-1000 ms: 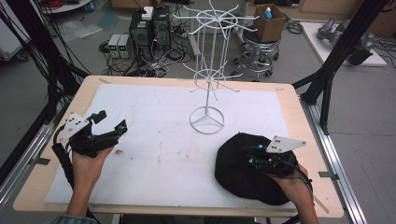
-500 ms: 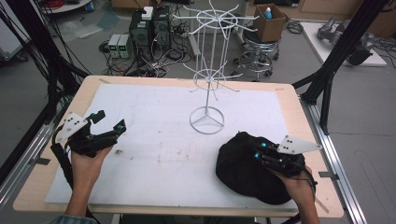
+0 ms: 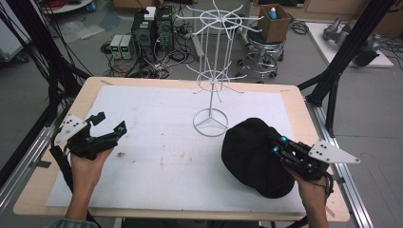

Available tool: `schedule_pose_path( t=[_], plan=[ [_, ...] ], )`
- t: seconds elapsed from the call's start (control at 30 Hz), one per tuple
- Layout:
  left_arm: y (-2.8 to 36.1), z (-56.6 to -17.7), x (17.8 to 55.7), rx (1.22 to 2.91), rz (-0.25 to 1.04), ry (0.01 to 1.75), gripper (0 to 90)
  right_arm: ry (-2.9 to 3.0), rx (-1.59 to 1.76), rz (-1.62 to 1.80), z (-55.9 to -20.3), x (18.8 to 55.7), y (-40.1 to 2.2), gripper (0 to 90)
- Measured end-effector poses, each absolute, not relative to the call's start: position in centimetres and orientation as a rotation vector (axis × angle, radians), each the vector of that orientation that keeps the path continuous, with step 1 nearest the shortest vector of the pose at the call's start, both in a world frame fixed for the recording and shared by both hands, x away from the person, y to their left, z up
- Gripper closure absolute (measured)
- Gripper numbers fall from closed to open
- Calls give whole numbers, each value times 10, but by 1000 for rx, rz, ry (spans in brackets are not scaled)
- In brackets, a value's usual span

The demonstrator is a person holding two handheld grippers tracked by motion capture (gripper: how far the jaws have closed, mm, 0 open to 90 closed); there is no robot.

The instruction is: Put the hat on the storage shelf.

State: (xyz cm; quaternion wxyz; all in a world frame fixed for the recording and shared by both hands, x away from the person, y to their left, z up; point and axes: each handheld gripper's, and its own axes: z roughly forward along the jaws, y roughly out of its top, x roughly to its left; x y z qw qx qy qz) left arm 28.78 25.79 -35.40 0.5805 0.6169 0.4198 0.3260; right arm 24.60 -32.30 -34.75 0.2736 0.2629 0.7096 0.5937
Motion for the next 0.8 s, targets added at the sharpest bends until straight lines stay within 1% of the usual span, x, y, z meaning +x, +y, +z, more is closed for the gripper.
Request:
schedule_pose_path(
  t=[0.23,0.4,0.8],
  plan=[
    [260,-352,287,1448,794,984,170,1832,722,1615,-339,240,-333,773],
    [262,-352,286,1444,795,988,170,1791,722,1605,-331,236,-337,773],
    [265,-353,287,1440,802,1001,171,1702,708,1611,-301,233,-349,773]
  ],
)
